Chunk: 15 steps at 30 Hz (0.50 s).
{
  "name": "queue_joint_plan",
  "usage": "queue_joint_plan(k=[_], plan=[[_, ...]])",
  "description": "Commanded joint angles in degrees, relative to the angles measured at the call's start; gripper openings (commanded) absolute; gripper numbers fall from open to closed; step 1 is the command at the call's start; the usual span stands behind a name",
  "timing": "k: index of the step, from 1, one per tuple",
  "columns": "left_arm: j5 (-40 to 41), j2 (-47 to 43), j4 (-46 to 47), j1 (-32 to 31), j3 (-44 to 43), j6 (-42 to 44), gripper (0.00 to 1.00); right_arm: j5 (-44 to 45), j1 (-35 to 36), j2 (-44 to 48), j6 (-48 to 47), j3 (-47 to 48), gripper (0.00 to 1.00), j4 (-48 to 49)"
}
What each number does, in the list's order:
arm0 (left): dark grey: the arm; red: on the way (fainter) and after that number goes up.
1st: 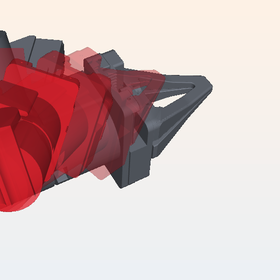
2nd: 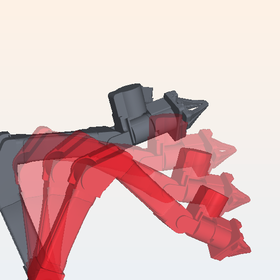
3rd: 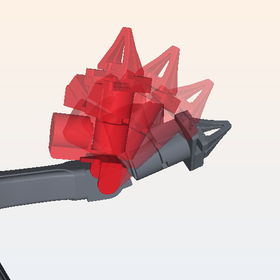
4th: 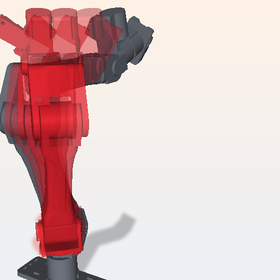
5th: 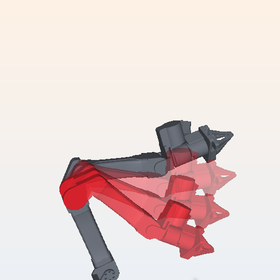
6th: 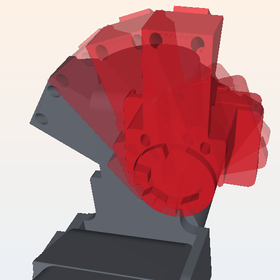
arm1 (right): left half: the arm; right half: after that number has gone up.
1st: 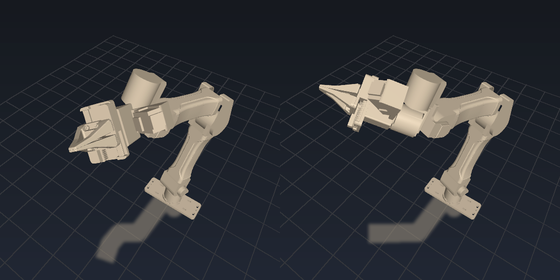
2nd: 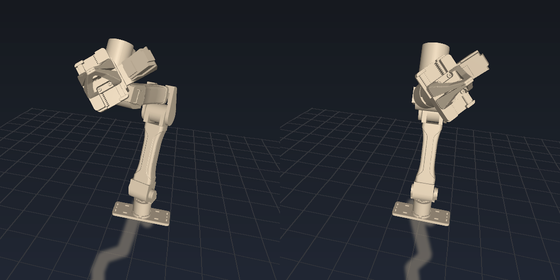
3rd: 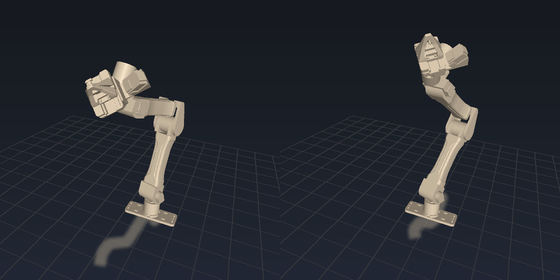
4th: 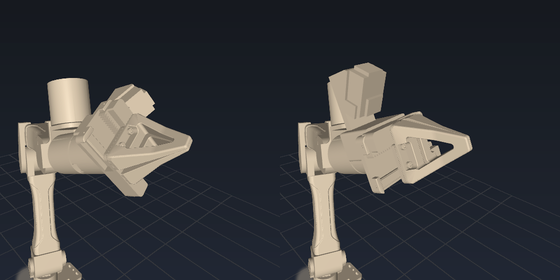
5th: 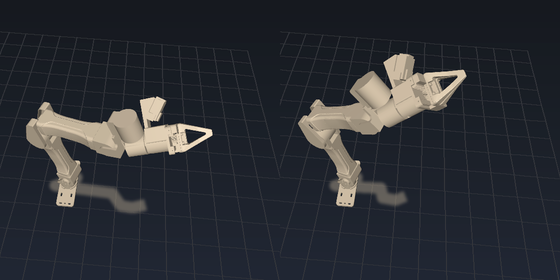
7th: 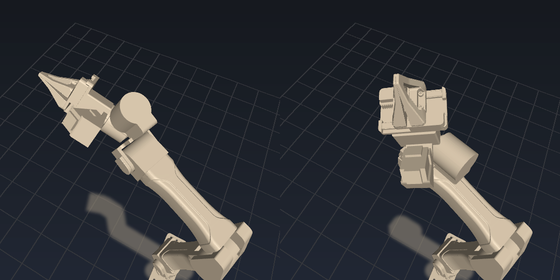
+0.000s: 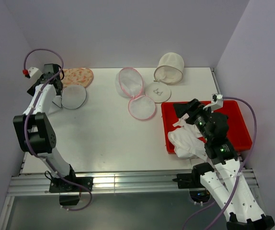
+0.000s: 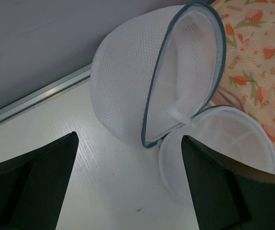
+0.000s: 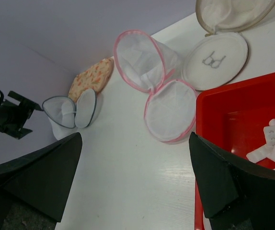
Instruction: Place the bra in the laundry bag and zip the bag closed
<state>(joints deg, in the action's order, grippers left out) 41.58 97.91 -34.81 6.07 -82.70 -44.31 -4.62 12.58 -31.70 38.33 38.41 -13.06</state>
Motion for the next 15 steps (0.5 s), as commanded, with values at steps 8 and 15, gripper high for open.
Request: queue_joint_plan(k=[8,15], plan=[[6.14,11.86,-3.42,1.93,-12.4,-2.45,0.95,-0.65,-0.27,-1.96,-2.2,-0.36,1.0,3.04],[8.87,14.33,-5.8,2.99,-12.76,-4.64,0.95,-0.65,-0.27,-3.28,-2.82,-0.97,1.0,2.95]])
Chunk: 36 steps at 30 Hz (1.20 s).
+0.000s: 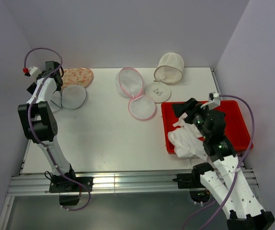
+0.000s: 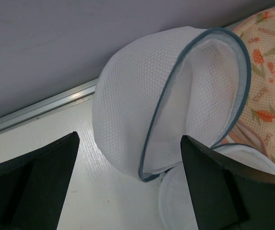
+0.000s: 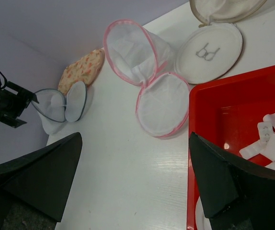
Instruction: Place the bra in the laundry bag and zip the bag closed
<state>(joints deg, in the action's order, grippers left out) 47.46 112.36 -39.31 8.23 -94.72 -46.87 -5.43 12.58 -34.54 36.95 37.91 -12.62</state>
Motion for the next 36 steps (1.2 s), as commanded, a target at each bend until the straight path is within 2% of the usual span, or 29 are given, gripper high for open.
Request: queue_joint_plan(k=[1,7,12,15,18,19,21,22,24,25,36], plan=[[2.73,-0.47,-0.77,1.26,-0.04,-2.17,0.93,0.07,-0.19,-0.7,-1.44,-0.56,1.0,2.69],[0.97,1.45,-0.15,2.32,1.73,-2.43,0.86,-0.72,-0.19,-1.75,-1.27,-0.82,1.0,2.69],[-0.44,3.48,0.02,2.41,1.55,-2.44,0.83,-0.72,-0.19,-1.49,-1.35,-0.91,1.0,2.69],[-2.46,3.14,1.07,2.49,2.43,-2.26,0.76,-0.81,-0.27,-1.67,-1.27,-0.73,1.0,2.43],[-5.27,1.47,3.45,2.49,4.36,-1.21,0.6,-1.42,-0.19,-1.93,-1.18,-0.65,1.0,2.78],[-5.97,0.59,3.89,2.41,4.8,-0.77,0.44,-1.6,-0.27,-2.02,-1.09,-0.65,1.0,3.04],[-7.91,-0.38,4.07,2.32,6.21,-0.85,0.3,-2.04,-0.27,-2.28,-1.09,-0.56,1.0,2.96],[-8.35,-1.6,3.89,2.14,6.73,-1.03,0.14,-2.04,-0.19,-2.28,-1.09,-0.56,1.0,2.95],[-9.4,-3.28,4.24,1.62,9.1,-1.03,0.02,-2.04,-0.19,-2.37,-1.18,-0.38,1.0,2.78],[-9.49,-5.11,4.33,0.83,9.89,-1.03,0.0,-2.04,-0.19,-2.28,-1.35,-0.29,1.0,2.6],[-12.13,-21.64,5.65,-5.76,24.84,1.16,0.0,-0.28,-0.27,-5.09,-3.81,2.08,1.0,-0.21]])
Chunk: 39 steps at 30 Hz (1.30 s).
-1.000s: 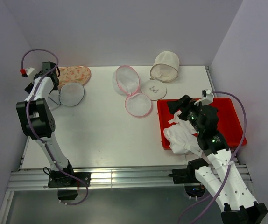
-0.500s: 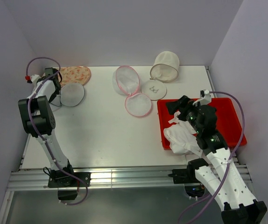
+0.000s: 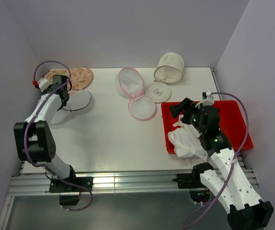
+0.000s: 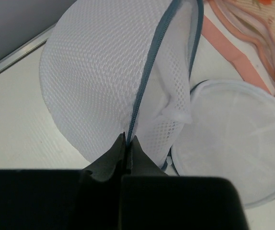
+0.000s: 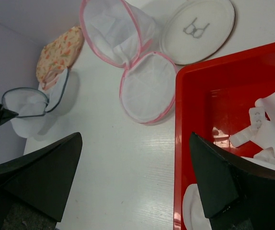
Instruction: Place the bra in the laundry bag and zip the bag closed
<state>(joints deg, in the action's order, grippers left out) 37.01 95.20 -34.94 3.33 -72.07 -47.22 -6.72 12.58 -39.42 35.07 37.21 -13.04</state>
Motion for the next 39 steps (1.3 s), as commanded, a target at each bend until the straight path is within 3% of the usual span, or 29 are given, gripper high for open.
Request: queue_joint_plan(k=[1,11,17,18,21,24,34,39], plan=[[-2.38,-6.58,1.45,-1.31,2.98,2.48,0.0,1.44,-0.27,-0.31,-2.11,3.13,1.0,-0.23],[-9.57,-15.83,5.31,-2.81,9.05,12.58,0.0,2.94,-0.19,-4.0,-3.34,4.54,1.0,-1.2],[-7.84,-12.85,3.48,-2.72,8.18,13.83,0.02,4.87,-0.27,-7.6,-3.87,5.68,1.0,-2.77],[-7.57,-12.67,3.21,-2.72,8.09,13.56,0.18,7.49,-0.19,-8.21,-3.78,6.55,1.0,-4.78],[-7.92,-14.68,3.38,-2.72,8.61,12.51,0.5,12.15,-0.19,-11.46,-3.34,8.31,1.0,-8.39],[-7.84,-16.7,2.86,-2.8,8.27,11.89,0.69,13.4,-0.27,-13.13,-3.08,9.45,0.99,-10.6],[-13.89,-27.25,3.56,-2.72,7.38,11.45,0.75,25.96,-0.71,-11.12,0.44,7.0,0.95,-19.83],[-24.25,-33.13,6.19,-2.81,9.58,10.4,0.74,31.06,-5.45,-13.04,0.79,7.43,0.94,-20.97]])
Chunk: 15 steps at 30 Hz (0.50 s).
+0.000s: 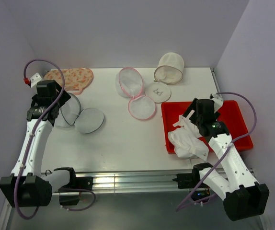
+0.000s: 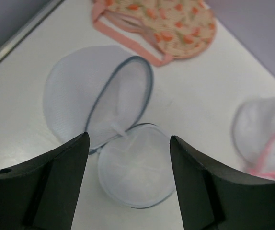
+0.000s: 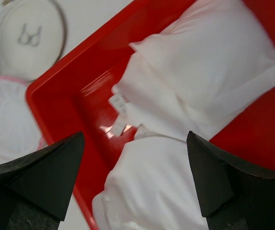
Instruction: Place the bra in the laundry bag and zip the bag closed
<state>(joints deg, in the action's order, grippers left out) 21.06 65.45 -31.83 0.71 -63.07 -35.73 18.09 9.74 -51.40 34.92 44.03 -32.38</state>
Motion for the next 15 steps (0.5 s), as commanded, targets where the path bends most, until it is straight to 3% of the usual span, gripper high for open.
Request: queue_joint_plan(k=[1,6,15], plan=[[-11.1,-4.44,4.05,-0.18,2.14,-1.19,0.74,6.35,-5.05,-1.86,1.38,0.97,0.94,-1.98],[-21.57,-8.85,6.79,-6.33,5.23,-0.93,0.74,8.62,-11.39,-6.95,4.88,0.88,0.94,-1.98],[-26.51,-11.66,8.45,-10.38,8.39,0.39,0.75,5.48,-19.41,-17.23,8.32,2.37,1.0,3.28]])
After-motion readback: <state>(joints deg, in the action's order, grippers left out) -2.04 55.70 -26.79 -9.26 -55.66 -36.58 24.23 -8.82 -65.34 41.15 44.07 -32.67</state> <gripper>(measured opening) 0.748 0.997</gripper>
